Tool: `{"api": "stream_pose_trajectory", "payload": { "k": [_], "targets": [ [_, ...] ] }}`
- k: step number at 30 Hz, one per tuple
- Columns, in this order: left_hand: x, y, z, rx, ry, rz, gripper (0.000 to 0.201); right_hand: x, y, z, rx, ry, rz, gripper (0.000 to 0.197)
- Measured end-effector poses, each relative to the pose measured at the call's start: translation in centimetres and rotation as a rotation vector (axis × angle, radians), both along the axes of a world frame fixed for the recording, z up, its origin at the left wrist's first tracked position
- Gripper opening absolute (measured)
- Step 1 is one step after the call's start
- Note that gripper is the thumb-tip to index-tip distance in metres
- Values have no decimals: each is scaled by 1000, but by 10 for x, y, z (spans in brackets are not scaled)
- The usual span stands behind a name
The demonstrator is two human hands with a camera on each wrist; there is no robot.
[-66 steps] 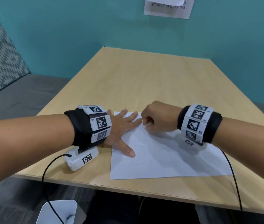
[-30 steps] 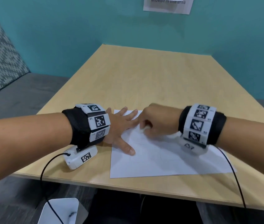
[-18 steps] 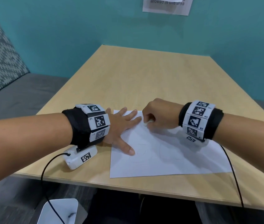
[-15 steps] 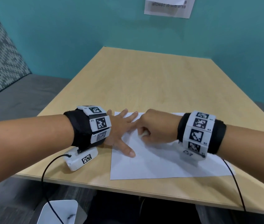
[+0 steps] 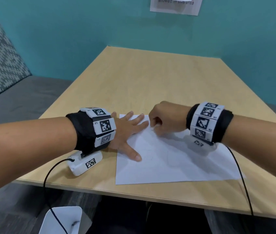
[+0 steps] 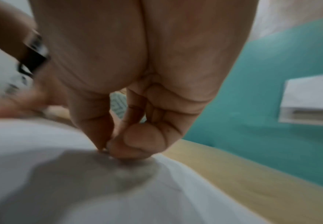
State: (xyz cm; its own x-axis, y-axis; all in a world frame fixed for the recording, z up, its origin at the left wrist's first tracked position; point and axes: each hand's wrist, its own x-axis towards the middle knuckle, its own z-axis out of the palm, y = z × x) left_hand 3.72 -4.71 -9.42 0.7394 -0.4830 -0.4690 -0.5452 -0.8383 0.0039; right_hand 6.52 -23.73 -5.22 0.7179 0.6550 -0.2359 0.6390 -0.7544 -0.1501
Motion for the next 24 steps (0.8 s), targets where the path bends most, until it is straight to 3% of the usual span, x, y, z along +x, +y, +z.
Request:
{"api": "stream_pose_trajectory", "payload": {
  "k": [3, 6, 11, 16, 21, 24],
  "targets": [
    [0, 1, -1, -25, 2, -4, 116, -6, 4, -3, -1, -6, 28, 13],
    [-1, 2, -1, -80, 7, -10, 106, -27, 11, -4, 5, 111, 113, 6],
    [1, 1, -1, -4, 25, 10, 122, 0, -1, -2, 36, 3, -33, 7],
    [1, 1, -1, -35, 33, -8, 114, -21, 8, -3, 13, 68, 60, 6],
    [2, 1, -2, 15, 9, 0, 122, 3, -4, -2, 45, 7, -63, 1],
    [0, 2, -1, -31, 26, -5, 116, -22, 5, -7, 57, 90, 40, 6]
  ]
}}
